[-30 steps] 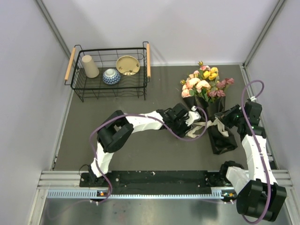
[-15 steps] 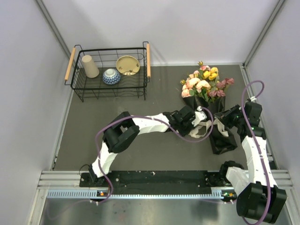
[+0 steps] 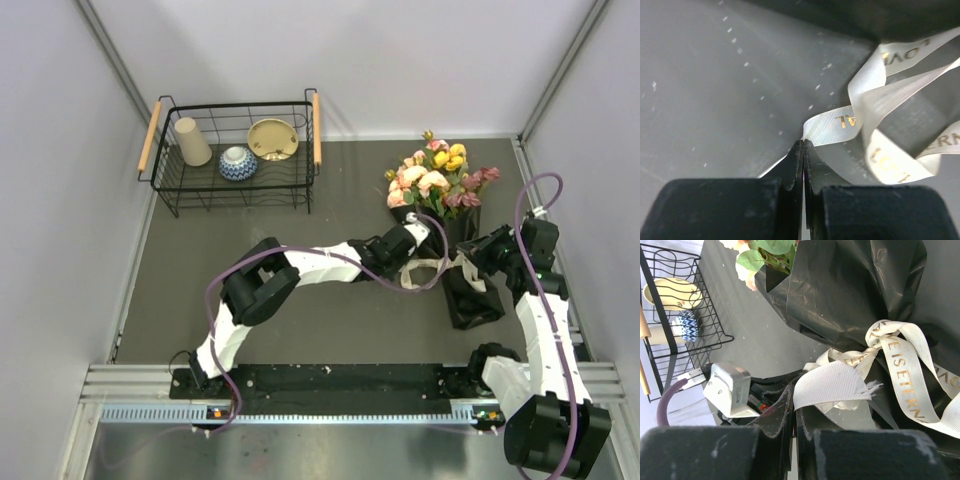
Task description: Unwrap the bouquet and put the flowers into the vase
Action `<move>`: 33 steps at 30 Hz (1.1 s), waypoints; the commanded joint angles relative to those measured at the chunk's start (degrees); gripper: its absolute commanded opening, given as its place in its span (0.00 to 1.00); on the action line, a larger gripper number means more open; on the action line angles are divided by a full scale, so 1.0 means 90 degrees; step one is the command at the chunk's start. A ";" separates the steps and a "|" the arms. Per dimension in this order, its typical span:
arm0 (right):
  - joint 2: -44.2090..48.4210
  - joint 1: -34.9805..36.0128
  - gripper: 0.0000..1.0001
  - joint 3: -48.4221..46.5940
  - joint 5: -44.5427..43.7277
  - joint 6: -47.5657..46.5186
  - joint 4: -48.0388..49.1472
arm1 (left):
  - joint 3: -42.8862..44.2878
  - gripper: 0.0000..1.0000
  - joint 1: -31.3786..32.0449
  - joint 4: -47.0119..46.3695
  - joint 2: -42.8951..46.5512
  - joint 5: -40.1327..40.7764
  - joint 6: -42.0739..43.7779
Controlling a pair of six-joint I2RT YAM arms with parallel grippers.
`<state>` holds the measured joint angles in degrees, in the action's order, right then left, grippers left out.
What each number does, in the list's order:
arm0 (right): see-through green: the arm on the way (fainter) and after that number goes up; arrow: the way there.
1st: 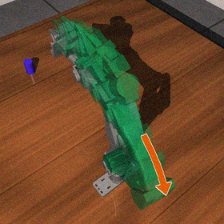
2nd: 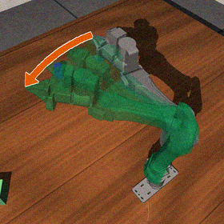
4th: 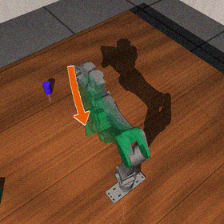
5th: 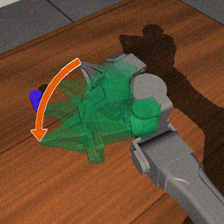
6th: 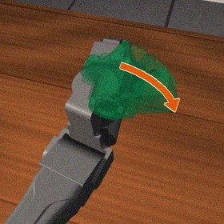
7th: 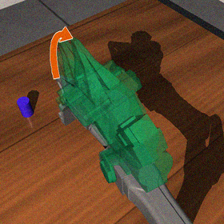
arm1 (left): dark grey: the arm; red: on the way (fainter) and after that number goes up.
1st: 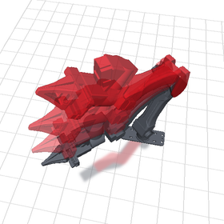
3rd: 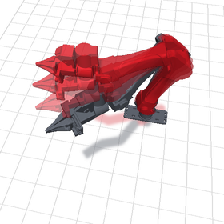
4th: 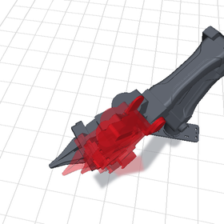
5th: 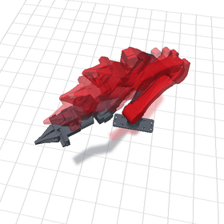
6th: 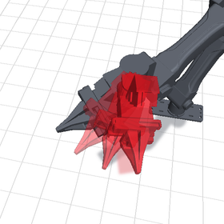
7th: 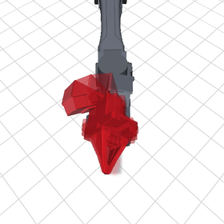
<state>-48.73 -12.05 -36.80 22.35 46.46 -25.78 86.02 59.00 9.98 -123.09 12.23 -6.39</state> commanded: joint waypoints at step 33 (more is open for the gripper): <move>0.0377 -0.0105 0.00 -0.1936 -0.3752 -0.0807 -0.1569 | -0.2858 0.00 -0.1380 0.0307 0.4448 0.1971 -0.1302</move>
<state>-43.62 -12.08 -51.53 -2.33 38.20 -39.51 61.71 47.46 13.02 -86.94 27.99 -18.31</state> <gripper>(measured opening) 0.005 0.009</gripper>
